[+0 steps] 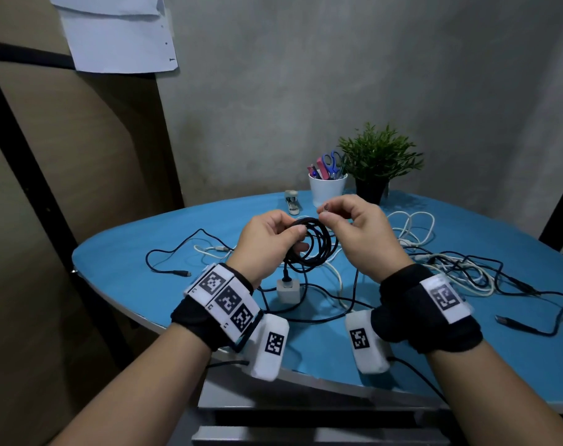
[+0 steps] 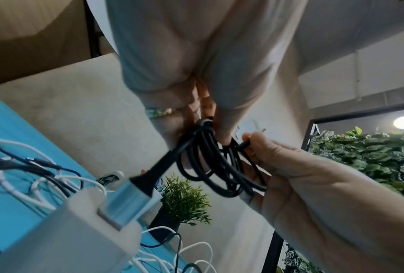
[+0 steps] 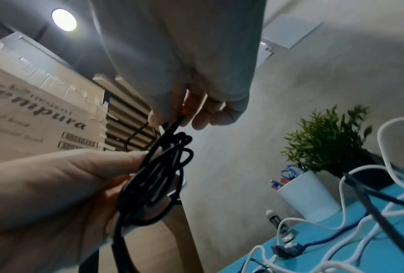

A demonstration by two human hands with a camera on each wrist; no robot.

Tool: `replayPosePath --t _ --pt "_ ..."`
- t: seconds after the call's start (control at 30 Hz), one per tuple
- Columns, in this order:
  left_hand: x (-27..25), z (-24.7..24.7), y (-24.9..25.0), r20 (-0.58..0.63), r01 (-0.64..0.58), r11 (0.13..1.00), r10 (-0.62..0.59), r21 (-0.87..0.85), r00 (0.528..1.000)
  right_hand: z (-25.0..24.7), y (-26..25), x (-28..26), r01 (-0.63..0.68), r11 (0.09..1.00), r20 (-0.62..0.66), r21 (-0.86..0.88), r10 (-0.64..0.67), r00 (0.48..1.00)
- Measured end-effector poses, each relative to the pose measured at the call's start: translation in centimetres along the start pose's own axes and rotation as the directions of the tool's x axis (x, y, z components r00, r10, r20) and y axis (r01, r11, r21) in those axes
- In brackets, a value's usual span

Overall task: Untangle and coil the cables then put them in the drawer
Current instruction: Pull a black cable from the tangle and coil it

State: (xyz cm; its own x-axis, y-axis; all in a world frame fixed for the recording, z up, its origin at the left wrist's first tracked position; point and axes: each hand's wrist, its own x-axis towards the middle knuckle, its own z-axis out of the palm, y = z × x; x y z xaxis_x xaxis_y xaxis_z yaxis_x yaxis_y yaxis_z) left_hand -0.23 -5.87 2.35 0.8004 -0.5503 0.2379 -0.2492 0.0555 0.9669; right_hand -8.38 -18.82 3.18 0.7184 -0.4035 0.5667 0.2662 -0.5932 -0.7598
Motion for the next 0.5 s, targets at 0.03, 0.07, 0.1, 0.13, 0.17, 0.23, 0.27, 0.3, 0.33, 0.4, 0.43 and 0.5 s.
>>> replayPosePath --t 0.03,0.07,0.1,0.13,0.17,0.23,0.27,0.3,0.33,0.4,0.43,0.5 --pt "0.1 0.0 0.0 -0.001 0.001 1.000 -0.001 -0.011 1.000 -0.1 -0.1 0.1 -0.046 0.995 0.008 0.089 0.046 0.999" --pt "0.1 0.0 0.0 0.000 0.002 1.000 -0.002 -0.024 1.000 -0.1 -0.1 0.1 -0.084 0.983 0.012 0.165 0.083 0.996" --pt "0.2 0.0 0.0 0.003 0.005 0.999 -0.005 -0.041 1.000 -0.2 -0.1 0.1 -0.111 0.971 0.011 0.212 0.111 0.994" --pt "0.2 -0.1 0.1 0.006 0.012 0.997 -0.012 -0.070 1.000 -0.3 -0.1 0.2 -0.132 0.964 0.004 0.233 0.135 0.991" --pt "0.2 -0.1 0.2 0.012 0.024 0.993 -0.023 -0.118 1.000 -0.5 0.0 0.2 -0.150 0.960 -0.004 0.237 0.155 0.988" --pt "0.2 -0.2 0.3 0.033 0.061 0.961 -0.054 -0.268 0.998 -0.9 0.0 0.4 -0.183 0.964 0.002 0.195 0.187 0.982" --pt "0.3 -0.3 0.3 0.044 0.075 0.936 -0.064 -0.343 0.997 -1.2 0.0 0.4 -0.199 0.969 0.027 0.143 0.198 0.980" --pt "0.3 -0.4 0.3 0.054 0.085 0.915 -0.069 -0.395 0.996 -1.3 0.0 0.5 -0.214 0.974 0.069 0.075 0.209 0.975" --pt "0.3 -0.4 0.3 0.062 0.093 0.901 -0.074 -0.424 0.995 -1.4 0.0 0.5 -0.223 0.975 0.118 0.003 0.221 0.968" --pt "0.3 -0.4 0.1 0.072 0.107 0.890 -0.084 -0.443 0.994 -1.4 -0.2 0.4 -0.218 0.973 0.175 -0.077 0.229 0.958" --pt "0.3 -0.3 0.0 0.073 0.112 0.889 -0.089 -0.445 0.993 -1.4 -0.3 0.4 -0.211 0.973 0.177 -0.090 0.225 0.958" --pt "0.2 -0.2 -0.2 0.070 0.116 0.891 -0.095 -0.439 0.993 -1.1 -0.3 0.4 -0.206 0.972 0.156 -0.110 0.221 0.963"
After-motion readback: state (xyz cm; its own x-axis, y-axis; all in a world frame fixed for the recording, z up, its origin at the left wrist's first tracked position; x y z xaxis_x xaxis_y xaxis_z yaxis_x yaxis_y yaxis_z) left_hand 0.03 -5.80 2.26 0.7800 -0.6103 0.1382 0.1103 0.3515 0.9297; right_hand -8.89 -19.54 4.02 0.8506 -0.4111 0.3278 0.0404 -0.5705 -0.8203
